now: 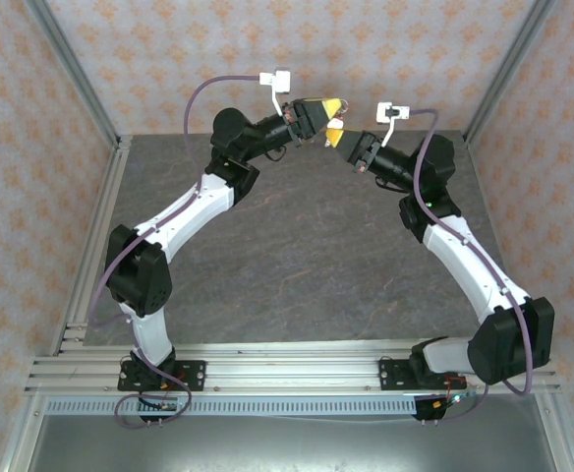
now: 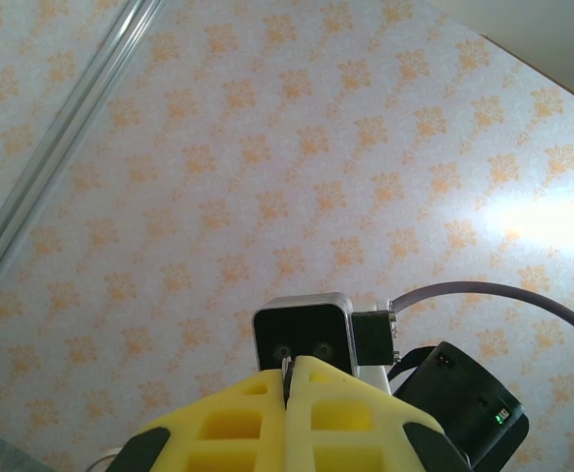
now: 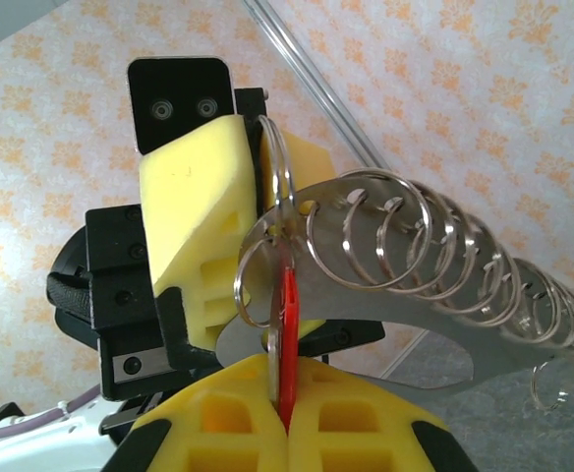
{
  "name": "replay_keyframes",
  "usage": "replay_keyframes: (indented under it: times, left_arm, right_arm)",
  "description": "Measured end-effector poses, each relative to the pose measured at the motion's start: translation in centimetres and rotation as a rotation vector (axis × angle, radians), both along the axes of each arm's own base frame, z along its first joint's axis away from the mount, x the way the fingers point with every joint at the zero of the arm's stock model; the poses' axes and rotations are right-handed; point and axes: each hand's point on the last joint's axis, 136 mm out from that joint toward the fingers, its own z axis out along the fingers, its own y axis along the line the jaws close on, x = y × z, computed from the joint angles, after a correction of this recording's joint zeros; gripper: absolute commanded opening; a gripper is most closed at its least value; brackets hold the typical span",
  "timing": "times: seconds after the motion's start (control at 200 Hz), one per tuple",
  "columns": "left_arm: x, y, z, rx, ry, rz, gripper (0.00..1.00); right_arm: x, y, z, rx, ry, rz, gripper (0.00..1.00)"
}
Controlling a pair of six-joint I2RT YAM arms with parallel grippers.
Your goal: Put the keys on the keyring
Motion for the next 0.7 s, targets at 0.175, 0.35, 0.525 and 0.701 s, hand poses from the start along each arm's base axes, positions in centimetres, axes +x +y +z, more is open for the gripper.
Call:
replay_keyframes:
  times: [0.175, 0.35, 0.525, 0.701]
  left_arm:
    - [0.1, 0.0, 0.0, -0.003, 0.002, 0.006, 0.00]
    - [0.2, 0.1, 0.1, -0.005, 0.003, 0.010, 0.00]
    - [0.5, 0.7, 0.4, -0.017, -0.011, 0.029, 0.00]
    - [0.7, 1.1, 0.7, -0.023, -0.024, 0.040, 0.00]
  right_arm:
    - [0.1, -0.1, 0.1, -0.001, 0.002, -0.026, 0.00]
    - [0.1, 0.1, 0.1, 0.001, 0.010, -0.034, 0.00]
    - [0.2, 1.3, 1.0, -0.028, 0.020, -0.069, 0.00]
    - [0.7, 1.5, 0.9, -0.057, 0.024, -0.122, 0.00]
